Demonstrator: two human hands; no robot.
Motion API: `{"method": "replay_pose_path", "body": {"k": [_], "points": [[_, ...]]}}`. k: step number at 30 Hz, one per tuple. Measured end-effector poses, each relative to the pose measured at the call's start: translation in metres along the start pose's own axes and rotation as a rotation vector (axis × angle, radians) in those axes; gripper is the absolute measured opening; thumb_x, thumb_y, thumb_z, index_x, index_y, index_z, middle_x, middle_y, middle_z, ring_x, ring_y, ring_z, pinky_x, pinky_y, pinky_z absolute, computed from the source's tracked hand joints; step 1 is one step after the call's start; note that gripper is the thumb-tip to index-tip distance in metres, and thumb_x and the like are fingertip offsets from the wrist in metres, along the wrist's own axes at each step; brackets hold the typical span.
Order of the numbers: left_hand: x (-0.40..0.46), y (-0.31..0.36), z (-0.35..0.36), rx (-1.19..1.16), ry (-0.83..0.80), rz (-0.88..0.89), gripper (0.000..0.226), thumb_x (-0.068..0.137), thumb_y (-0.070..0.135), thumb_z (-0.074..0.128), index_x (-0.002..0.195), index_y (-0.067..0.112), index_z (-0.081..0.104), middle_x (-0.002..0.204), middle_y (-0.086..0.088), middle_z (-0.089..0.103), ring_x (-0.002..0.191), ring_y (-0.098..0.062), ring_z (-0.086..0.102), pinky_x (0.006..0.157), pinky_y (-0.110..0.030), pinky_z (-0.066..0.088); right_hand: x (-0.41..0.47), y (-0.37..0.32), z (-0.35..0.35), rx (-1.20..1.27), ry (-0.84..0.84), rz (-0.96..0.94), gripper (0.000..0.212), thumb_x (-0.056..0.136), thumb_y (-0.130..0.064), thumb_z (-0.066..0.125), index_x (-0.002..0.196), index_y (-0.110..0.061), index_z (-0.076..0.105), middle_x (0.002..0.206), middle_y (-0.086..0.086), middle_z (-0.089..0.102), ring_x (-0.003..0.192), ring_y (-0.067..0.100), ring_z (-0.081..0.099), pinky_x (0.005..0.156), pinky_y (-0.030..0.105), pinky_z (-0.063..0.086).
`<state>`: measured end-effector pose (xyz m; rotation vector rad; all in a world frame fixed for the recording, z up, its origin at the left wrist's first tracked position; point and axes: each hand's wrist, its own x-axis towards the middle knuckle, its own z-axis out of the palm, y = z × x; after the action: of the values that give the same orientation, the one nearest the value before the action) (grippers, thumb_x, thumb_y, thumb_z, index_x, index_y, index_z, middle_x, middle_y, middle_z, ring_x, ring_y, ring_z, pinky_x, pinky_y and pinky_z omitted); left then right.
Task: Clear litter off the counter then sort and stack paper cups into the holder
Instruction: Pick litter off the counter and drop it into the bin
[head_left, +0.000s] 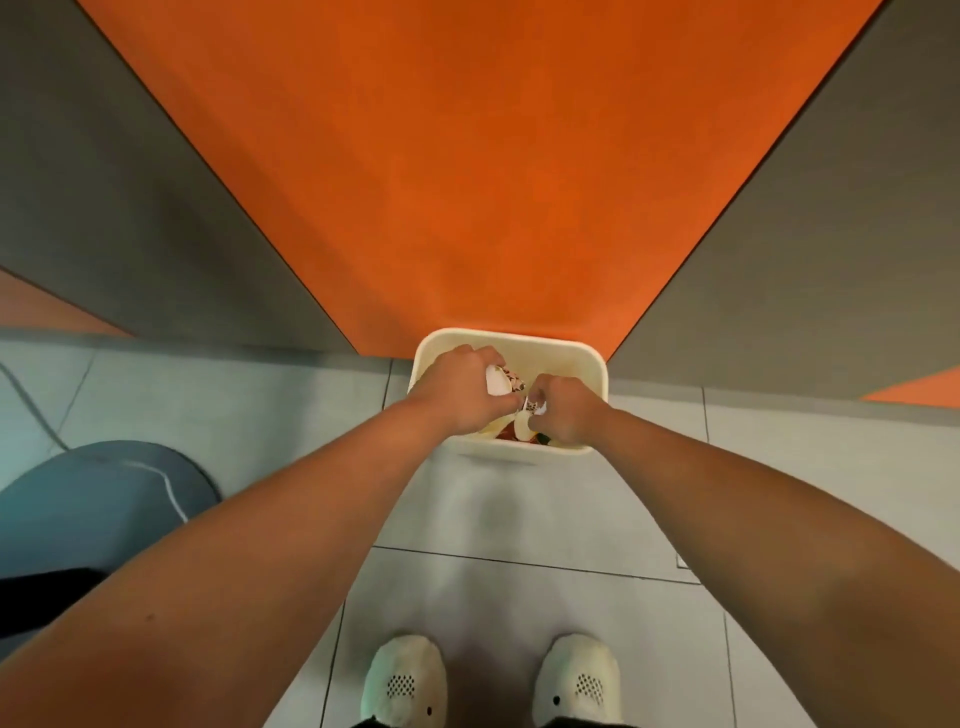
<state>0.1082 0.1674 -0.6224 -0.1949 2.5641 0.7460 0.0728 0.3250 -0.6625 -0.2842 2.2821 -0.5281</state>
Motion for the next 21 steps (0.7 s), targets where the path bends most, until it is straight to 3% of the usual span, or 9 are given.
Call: {"method": "replay_pose_path", "body": {"k": [6, 11, 16, 21], "points": [[0.054, -0.025, 0.048, 0.117, -0.189, -0.165, 0.067, 0.084, 0.057, 0.065, 0.135, 0.014, 0.052, 0.134, -0.007, 0.056, 0.119, -0.027, 0.054, 0.096, -0.036, 0.046, 0.048, 0.023, 0.024, -0.127, -0.049, 0.093, 0.055, 0.082, -0.015, 0.070, 0.132, -0.010, 0.047, 0.119, 0.010, 0.059, 0.093, 0.024, 0.055, 0.076, 0.031, 0.049], [0.061, -0.020, 0.045, 0.127, -0.347, -0.191, 0.072, 0.092, 0.057, 0.053, 0.145, 0.010, 0.040, 0.143, -0.010, 0.050, 0.130, -0.028, 0.047, 0.103, -0.034, 0.039, 0.042, 0.020, 0.012, -0.113, -0.006, 0.037, 0.065, 0.084, -0.012, 0.070, 0.142, -0.010, 0.041, 0.136, 0.011, 0.053, 0.116, 0.028, 0.055, 0.087, 0.030, 0.045], [0.024, -0.005, -0.006, 0.078, -0.258, -0.138, 0.063, 0.095, 0.047, 0.055, 0.147, 0.015, 0.038, 0.146, -0.008, 0.048, 0.129, -0.026, 0.048, 0.099, -0.030, 0.039, -0.006, -0.013, -0.025, -0.070, -0.022, 0.048, 0.060, 0.090, -0.021, 0.064, 0.144, -0.015, 0.039, 0.135, 0.011, 0.052, 0.116, 0.027, 0.055, 0.088, 0.029, 0.042], [-0.044, 0.034, -0.100, 0.113, -0.155, -0.015, 0.052, 0.093, 0.044, 0.059, 0.139, 0.021, 0.051, 0.142, -0.005, 0.053, 0.124, -0.024, 0.052, 0.097, -0.030, 0.043, -0.090, -0.074, -0.082, -0.004, 0.019, 0.000, 0.056, 0.088, -0.022, 0.065, 0.140, -0.014, 0.045, 0.136, 0.010, 0.054, 0.119, 0.027, 0.054, 0.098, 0.034, 0.044]]}}
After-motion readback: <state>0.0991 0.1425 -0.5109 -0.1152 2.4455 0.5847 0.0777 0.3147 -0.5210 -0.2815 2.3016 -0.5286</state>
